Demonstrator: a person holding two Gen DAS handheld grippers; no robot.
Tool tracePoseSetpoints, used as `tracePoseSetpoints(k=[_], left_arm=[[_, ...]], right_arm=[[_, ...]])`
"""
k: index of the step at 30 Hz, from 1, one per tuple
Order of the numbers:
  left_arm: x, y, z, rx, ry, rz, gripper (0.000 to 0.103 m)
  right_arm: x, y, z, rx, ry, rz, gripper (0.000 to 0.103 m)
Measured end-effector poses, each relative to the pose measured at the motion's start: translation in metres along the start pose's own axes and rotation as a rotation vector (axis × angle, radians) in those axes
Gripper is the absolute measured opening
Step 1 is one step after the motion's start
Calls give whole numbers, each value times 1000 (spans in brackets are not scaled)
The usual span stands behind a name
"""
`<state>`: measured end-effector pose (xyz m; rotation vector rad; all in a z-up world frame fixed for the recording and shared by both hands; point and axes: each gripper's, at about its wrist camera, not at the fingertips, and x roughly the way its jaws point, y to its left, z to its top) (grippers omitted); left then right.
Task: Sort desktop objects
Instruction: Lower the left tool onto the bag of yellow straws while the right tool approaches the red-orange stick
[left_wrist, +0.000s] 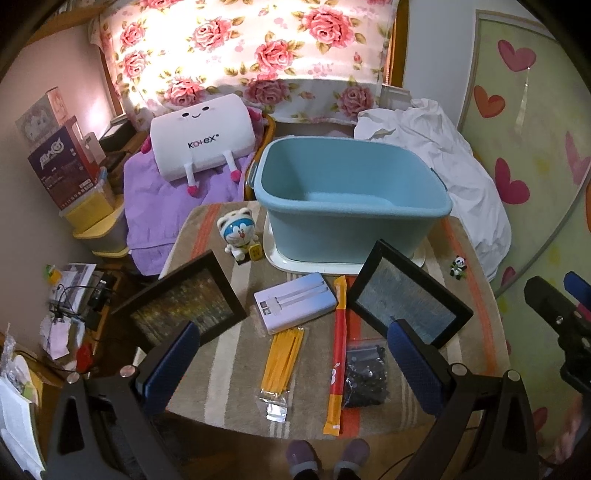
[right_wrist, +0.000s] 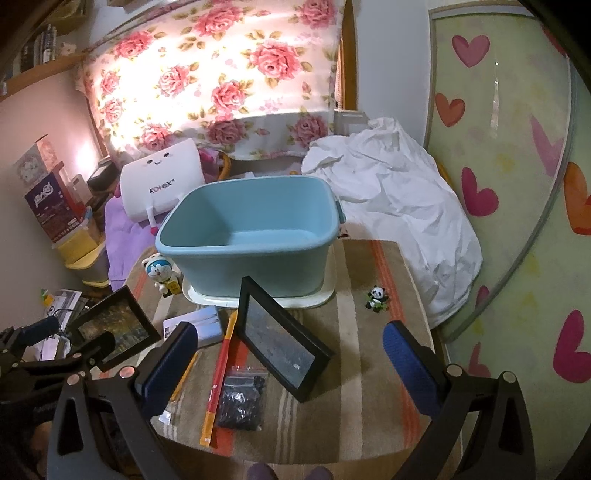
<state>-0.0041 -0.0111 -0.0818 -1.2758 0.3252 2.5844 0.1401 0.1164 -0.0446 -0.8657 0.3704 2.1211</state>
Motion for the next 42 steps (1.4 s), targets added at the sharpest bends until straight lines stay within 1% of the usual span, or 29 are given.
tracePoseSetpoints(k=[8, 10, 17, 19, 21, 24, 31, 32, 38, 42], left_arm=[[23, 1, -16, -6, 0, -37, 103], [31, 2, -21, -5, 13, -35, 103], [60, 11, -40, -2, 71, -7, 103], [68, 15, -46, -2, 77, 0, 103], [76, 18, -53, 1, 71, 1, 103], [90, 22, -64, -2, 64, 20, 103], [117, 27, -86, 15, 87, -8, 103], [120, 28, -88, 26, 90, -24, 103], [136, 28, -99, 51, 92, -11, 103], [147, 30, -104, 68, 92, -21, 103]], right_arm=[[19, -3, -20, 7, -7, 47, 103], [24, -3, -27, 3, -8, 47, 103], [45, 0, -53, -47, 30, 75, 103], [50, 2, -61, -56, 18, 59, 103], [52, 3, -70, -52, -21, 49, 103], [61, 9, -85, -72, -37, 38, 103], [88, 20, -114, -99, 23, 50, 103], [91, 20, -116, -98, 28, 50, 103], [108, 24, -128, -100, 56, 44, 103], [119, 29, -136, -107, 77, 43, 103]])
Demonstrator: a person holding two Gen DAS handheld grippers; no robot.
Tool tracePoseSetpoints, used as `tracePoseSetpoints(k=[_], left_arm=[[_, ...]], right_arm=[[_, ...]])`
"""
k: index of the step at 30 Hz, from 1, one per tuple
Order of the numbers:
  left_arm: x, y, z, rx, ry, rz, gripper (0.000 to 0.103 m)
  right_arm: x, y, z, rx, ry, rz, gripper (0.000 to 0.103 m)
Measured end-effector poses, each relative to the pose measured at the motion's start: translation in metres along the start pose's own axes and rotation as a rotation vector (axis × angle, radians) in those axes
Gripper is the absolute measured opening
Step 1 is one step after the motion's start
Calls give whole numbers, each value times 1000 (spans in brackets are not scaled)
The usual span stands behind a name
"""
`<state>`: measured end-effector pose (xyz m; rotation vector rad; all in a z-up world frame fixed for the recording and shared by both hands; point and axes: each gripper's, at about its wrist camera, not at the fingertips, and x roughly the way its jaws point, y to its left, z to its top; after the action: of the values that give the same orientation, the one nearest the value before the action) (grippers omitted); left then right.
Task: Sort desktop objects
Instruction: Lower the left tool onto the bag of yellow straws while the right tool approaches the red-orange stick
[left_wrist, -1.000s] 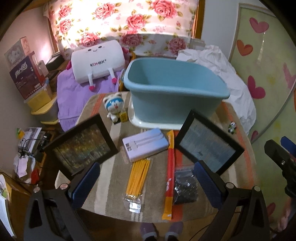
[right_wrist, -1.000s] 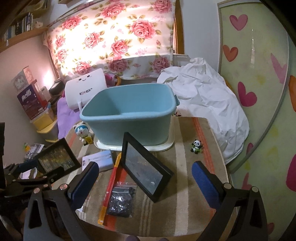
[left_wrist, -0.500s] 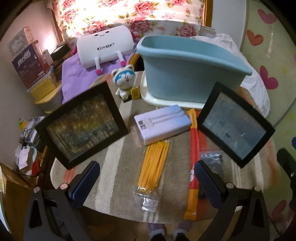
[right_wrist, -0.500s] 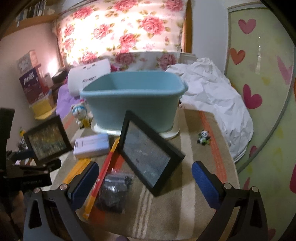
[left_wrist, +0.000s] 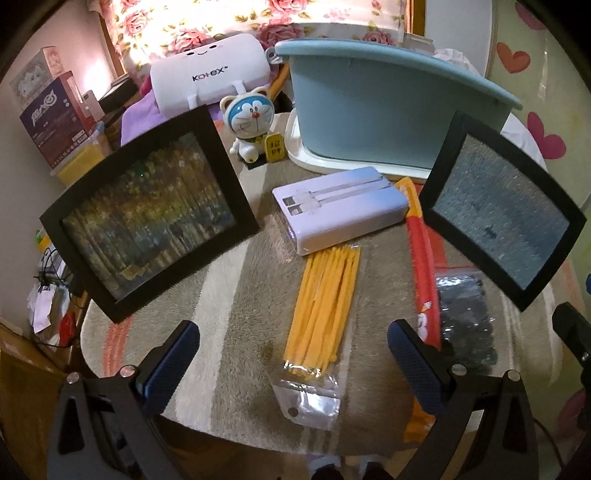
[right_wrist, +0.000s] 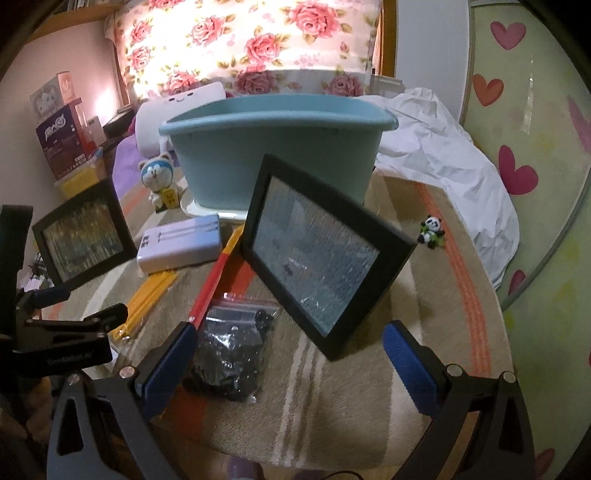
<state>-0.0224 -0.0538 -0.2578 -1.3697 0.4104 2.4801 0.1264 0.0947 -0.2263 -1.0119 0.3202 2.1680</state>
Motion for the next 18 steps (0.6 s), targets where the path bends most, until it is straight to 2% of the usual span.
tracePoseSetpoints(k=[18], left_arm=[[41, 5, -10, 55, 19, -55, 103]], right_arm=[[20, 23, -23, -28, 56, -1, 103]])
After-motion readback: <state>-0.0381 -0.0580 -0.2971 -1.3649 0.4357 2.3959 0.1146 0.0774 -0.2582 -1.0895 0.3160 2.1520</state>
